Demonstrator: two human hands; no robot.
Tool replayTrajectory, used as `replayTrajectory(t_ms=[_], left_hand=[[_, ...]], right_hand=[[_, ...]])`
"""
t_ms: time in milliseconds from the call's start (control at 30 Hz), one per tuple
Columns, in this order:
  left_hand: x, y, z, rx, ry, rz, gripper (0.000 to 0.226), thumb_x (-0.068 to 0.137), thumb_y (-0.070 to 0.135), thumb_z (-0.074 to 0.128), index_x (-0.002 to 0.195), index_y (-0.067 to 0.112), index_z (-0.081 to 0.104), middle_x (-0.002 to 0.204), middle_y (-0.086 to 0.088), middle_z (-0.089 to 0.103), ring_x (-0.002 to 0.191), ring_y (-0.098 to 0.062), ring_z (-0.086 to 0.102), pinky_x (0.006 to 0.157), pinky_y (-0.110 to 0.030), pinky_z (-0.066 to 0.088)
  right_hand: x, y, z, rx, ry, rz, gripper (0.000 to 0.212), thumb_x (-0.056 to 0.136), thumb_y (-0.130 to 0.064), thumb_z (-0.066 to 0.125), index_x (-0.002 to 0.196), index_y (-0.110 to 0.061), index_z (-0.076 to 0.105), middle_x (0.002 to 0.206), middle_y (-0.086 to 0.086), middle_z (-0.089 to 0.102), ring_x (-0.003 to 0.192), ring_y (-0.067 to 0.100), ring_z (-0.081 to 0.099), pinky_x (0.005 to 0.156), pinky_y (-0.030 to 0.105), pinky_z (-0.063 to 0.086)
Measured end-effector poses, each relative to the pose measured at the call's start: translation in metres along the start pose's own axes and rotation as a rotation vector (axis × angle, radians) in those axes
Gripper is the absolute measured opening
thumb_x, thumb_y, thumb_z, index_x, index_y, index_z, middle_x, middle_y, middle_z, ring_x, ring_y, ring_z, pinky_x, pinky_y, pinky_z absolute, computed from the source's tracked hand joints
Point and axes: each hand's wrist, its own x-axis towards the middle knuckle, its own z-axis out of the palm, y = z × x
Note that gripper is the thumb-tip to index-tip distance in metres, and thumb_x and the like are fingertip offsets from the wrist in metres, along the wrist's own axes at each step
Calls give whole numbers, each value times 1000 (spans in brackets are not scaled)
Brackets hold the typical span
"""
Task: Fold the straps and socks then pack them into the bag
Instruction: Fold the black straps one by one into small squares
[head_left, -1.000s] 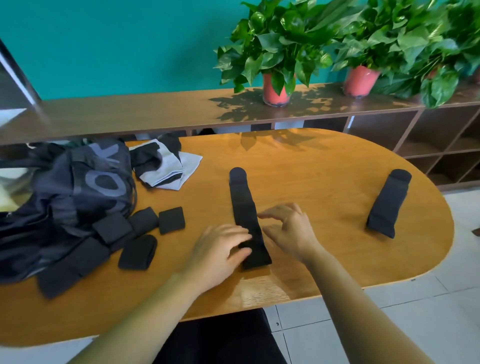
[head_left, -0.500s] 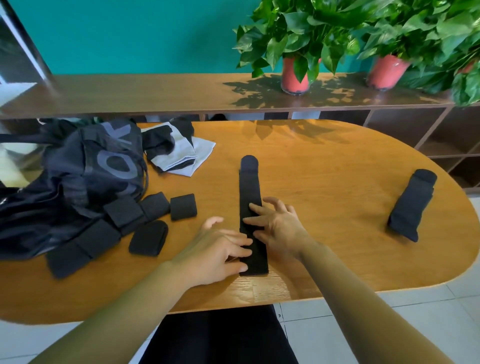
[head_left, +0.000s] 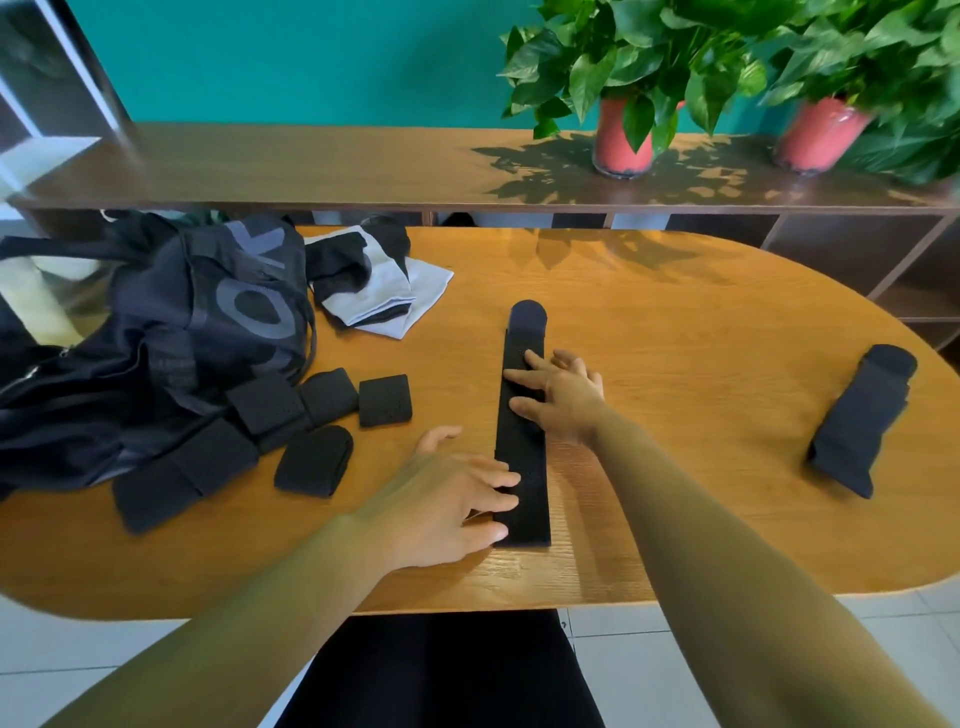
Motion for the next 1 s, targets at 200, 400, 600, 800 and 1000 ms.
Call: replayTrajectory(t_ms=[200, 400, 600, 800, 1000], left_hand=[[-16, 4, 0, -3, 62, -57, 37, 91, 55, 52, 121, 38, 64, 138, 24, 49, 132, 11, 32, 116, -36, -6], [-20, 11, -4, -10, 19, -101, 61, 76, 70, 59, 126, 35, 61, 141, 24, 45, 133, 12, 29, 116, -35, -7], [-26, 13, -2, -42, 71, -150, 55, 77, 64, 63, 124, 36, 62, 139, 23, 48, 131, 11, 32, 117, -36, -1], [-36, 20, 10, -153, 189, -234, 63, 75, 55, 71, 132, 34, 55, 139, 18, 51, 128, 10, 36, 117, -33, 9], [-30, 22, 18, -275, 368, -443, 38, 91, 35, 61, 129, 34, 57, 118, 15, 65, 120, -18, 41, 98, -28, 31]], right_hand=[[-20, 5, -2, 304, 129, -18, 43, 96, -30, 52, 138, -36, 46, 151, -12, 34, 144, 13, 3, 115, 41, 7], [-61, -10, -9, 385, 196, -89, 42, 93, -16, 57, 132, -31, 54, 133, -20, 42, 139, 12, 23, 111, 42, 29], [-120, -22, 14, 525, 49, -129, 54, 82, 0, 55, 129, -26, 58, 109, -32, 51, 125, -5, 33, 109, 24, 30], [-148, -13, 46, 503, 59, -63, 59, 76, -15, 62, 130, -38, 53, 117, -26, 37, 114, -12, 30, 108, 28, 31], [-133, -22, 59, 498, 374, 5, 32, 83, -18, 69, 110, -35, 67, 102, -15, 55, 108, 10, 48, 100, 34, 39]])
